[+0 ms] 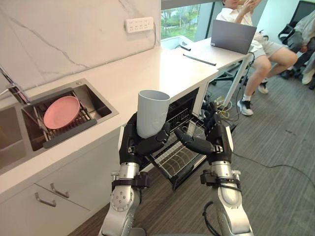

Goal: Walk over to the sink, pick up the cup, carry it to the dishwasher, place the cup inside the dishwasher, then close the dishwasher door

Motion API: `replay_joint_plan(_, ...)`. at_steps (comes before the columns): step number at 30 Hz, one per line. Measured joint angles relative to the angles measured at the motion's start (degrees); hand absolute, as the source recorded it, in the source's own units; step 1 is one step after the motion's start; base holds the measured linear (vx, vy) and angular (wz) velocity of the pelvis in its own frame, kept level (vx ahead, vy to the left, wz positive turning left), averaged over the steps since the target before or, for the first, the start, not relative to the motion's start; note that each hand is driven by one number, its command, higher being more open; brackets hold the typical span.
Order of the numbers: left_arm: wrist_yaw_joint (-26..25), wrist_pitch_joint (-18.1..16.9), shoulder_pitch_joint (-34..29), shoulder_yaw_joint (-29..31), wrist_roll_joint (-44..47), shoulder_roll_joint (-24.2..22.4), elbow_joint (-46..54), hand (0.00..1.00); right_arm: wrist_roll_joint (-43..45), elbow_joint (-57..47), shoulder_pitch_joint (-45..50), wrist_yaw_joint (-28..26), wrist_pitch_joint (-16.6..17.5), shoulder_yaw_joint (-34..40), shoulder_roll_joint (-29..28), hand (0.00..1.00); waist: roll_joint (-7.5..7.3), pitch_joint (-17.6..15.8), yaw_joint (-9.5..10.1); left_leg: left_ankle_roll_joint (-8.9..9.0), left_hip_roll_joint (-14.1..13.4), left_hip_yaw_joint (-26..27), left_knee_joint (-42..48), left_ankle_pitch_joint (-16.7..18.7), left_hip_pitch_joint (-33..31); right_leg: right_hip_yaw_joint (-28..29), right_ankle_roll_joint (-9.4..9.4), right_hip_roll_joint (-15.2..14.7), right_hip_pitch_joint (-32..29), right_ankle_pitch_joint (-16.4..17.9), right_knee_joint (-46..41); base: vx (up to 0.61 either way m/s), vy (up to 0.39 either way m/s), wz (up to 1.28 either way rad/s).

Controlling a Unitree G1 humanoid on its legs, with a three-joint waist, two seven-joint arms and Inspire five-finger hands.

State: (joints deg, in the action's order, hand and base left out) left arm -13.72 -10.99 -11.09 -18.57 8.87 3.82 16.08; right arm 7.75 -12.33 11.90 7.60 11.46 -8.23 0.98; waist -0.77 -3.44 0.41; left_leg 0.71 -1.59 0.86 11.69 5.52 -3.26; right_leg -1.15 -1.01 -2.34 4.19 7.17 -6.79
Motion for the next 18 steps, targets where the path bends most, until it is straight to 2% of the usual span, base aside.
replay_joint_plan(4, -0.1, 0.0, 0.1, 0.0, -1.2, 0.1, 0.4, 0.00, 0.2, -0.2, 0.0, -1.5, 0.0, -0.6, -0.2, 1.00, -0.16, 0.2, 0.16, -0.98, 1.6, 1.3, -3.4, -0.6, 2.6, 1.3, -0.83, -1.7, 0.6, 0.5, 0.2, 0.08, 0.096, -0.14)
replay_joint_plan(11, -0.5, 0.0, 1.0, 1.1, -2.4, 0.6, 0.6, 0.00, 2.6, 0.0, -0.1, -3.3, 0.0, -1.1, 0.0, 1.00, -0.61, 0.7, -0.05, -1.02, 1.7, 2.0, -6.0, -1.6, 4.3, 2.4, -1.17, -1.7, 0.9, 0.2, 0.9, 0.01, 0.000, -0.07)
replay_joint_plan(18, -2.6, 0.0, 1.8, 5.5, -4.5, 0.8, -0.4, 0.00, 6.7, 1.0, -0.2, -4.6, 0.0, -1.1, 1.3, 1.00, -0.60, 0.8, -0.63, -1.20, 1.6, 3.2, -8.2, -3.0, 5.2, 3.3, -1.70, -1.2, 0.8, -1.3, 2.3, -0.05, -0.009, -0.09)
